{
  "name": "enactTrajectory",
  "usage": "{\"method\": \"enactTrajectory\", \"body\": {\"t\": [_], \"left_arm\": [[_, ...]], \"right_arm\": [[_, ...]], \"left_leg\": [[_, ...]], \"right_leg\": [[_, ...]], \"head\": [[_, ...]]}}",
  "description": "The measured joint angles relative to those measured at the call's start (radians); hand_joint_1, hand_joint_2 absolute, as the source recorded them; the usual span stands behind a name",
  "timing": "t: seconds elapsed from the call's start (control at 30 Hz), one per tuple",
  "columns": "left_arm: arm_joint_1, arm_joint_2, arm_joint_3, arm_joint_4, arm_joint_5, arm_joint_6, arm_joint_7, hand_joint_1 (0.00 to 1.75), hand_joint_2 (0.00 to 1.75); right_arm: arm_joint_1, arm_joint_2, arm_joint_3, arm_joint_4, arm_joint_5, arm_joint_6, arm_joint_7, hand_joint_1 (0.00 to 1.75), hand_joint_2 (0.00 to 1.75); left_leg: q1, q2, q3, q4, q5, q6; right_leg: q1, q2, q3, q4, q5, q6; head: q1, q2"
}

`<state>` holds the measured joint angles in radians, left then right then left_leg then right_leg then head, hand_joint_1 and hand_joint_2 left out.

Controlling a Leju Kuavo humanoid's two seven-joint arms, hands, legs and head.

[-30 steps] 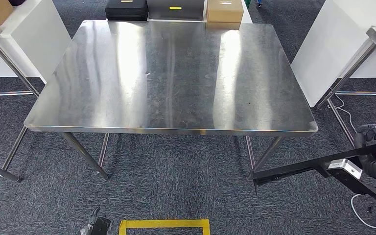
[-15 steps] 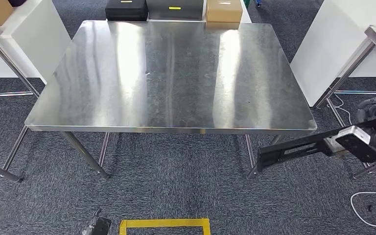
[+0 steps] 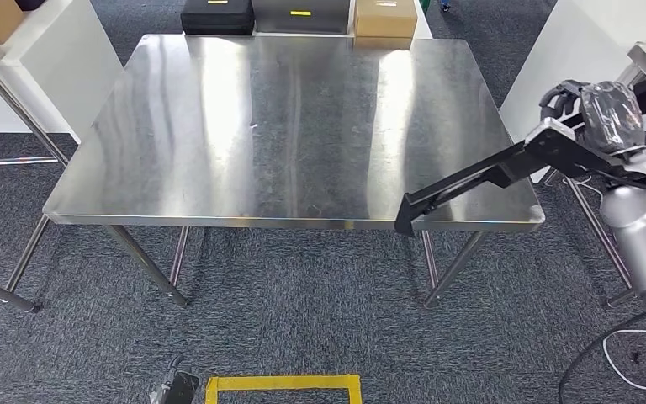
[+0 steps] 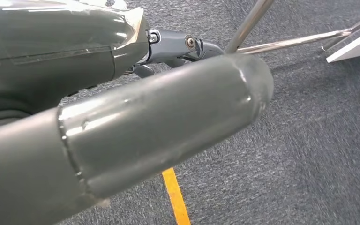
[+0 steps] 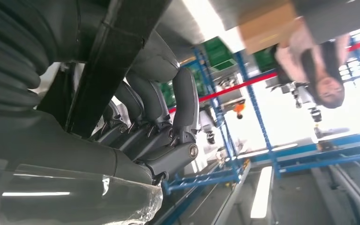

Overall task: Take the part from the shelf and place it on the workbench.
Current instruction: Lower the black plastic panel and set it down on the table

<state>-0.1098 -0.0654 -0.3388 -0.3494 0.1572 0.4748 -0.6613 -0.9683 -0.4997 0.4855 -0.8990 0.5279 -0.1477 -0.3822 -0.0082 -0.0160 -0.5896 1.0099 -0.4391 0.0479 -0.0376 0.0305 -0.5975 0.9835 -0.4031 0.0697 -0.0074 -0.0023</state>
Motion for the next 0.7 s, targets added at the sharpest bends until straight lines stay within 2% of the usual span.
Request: {"method": "enactTrajectory", "body": {"t": [0.17, 0.4, 0.57, 0.7], "left_arm": [[-0.003, -0.001, -0.022, 0.001, -0.011, -0.019, 0.0, 0.0, 0.0], [-0.013, -0.002, -0.051, 0.003, -0.017, -0.03, 0.0, 0.0, 0.0], [-0.013, -0.002, -0.054, 0.005, -0.012, -0.031, 0.0, 0.0, 0.0], [-0.012, -0.001, -0.054, 0.005, -0.006, -0.027, 0.0, 0.0, 0.0]], "right_arm": [[-0.055, 0.069, 0.075, 0.07, -0.016, -0.035, -0.025, 1.52, 1.75], [-0.043, 0.142, 0.148, 0.082, -0.021, -0.092, -0.031, 1.52, 1.75], [-0.028, 0.164, 0.175, 0.097, 0.005, -0.122, -0.013, 1.52, 1.75], [-0.024, 0.158, 0.176, 0.143, 0.022, -0.189, 0.0, 1.52, 1.75]], "left_leg": [[0.0, -0.001, -0.001, 0.0, 0.0, 0.0], [0.0, -0.001, -0.001, 0.0, 0.0, 0.0], [0.0, -0.001, -0.001, 0.0, 0.0, 0.0], [0.0, -0.002, -0.002, 0.001, 0.0, 0.0]], "right_leg": [[0.0, 0.0, 0.0, 0.0, 0.0, 0.0], [0.0, 0.0, -0.001, 0.0, 0.0, 0.0], [0.0, 0.0, -0.002, 0.0, 0.0, 0.0], [0.0, -0.001, -0.002, 0.0, 0.0, 0.0]], "head": [[0.0, 0.0], [0.0, 0.0], [0.0, 0.0], [0.0, 0.0]]}}
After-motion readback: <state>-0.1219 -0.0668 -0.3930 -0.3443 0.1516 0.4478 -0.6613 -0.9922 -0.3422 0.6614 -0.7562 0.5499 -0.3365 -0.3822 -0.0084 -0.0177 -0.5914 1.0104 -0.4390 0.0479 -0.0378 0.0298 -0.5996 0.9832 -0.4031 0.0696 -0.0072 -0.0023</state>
